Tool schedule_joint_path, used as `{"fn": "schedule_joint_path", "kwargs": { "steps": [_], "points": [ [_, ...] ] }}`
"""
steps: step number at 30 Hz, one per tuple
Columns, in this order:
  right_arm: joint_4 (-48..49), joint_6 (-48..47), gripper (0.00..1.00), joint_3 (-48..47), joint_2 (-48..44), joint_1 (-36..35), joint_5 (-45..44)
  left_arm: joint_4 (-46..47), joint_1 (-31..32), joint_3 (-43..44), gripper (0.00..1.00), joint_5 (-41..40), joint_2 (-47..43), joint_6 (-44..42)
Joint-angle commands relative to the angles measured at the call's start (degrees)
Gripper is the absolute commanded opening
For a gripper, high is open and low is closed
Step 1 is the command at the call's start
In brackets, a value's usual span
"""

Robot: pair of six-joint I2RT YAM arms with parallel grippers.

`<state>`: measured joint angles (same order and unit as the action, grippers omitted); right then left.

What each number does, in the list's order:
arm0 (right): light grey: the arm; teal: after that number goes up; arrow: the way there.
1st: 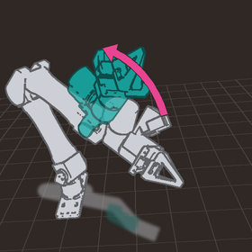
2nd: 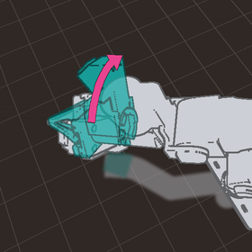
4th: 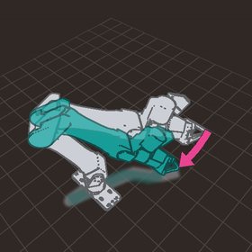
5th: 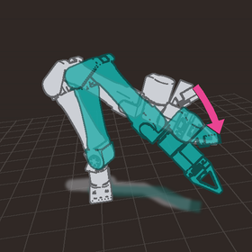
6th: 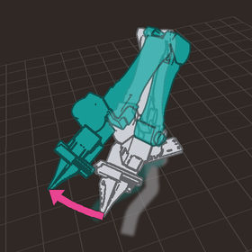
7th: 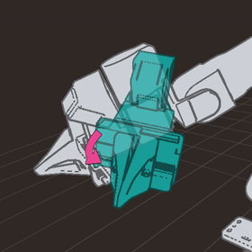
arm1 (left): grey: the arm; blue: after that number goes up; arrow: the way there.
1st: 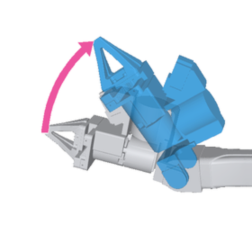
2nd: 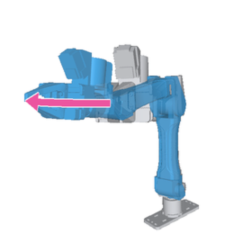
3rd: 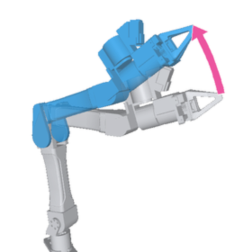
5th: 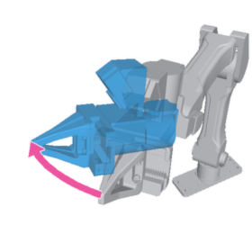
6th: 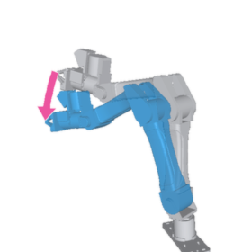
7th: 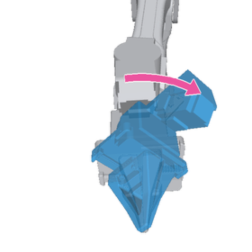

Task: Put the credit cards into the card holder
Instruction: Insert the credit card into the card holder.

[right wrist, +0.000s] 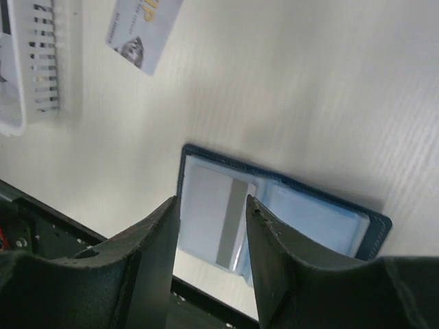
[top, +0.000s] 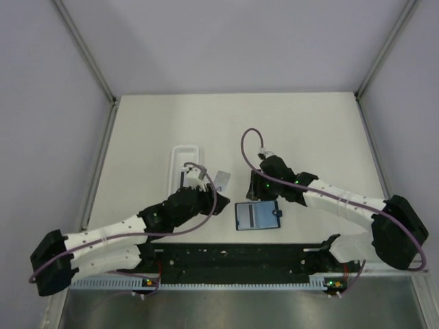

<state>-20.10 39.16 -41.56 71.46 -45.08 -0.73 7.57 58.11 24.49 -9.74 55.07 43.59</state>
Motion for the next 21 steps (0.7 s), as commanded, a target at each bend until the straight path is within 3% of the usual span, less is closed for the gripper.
{"fn": "schedule_joint_path", "kwargs": {
  "steps": [1, 9, 21],
  "points": [
    [7.18, -4.34, 0.44, -9.75, 8.85, 1.13, 5.92, -12.83, -0.80, -1.28, 0.46, -8.62, -9.70, -1.58],
    [8.23, -9.88, 0.33, -27.24, 28.89, 1.57, 7.59, -21.63, -1.33, -2.95, 0.48, -11.53, -20.25, 0.44],
    [4.64, -10.94, 0.37, -44.83, 46.56, 1.93, 2.24, -26.64, -1.51, -3.40, 0.47, -12.85, -25.62, 0.62]
  ]
}}
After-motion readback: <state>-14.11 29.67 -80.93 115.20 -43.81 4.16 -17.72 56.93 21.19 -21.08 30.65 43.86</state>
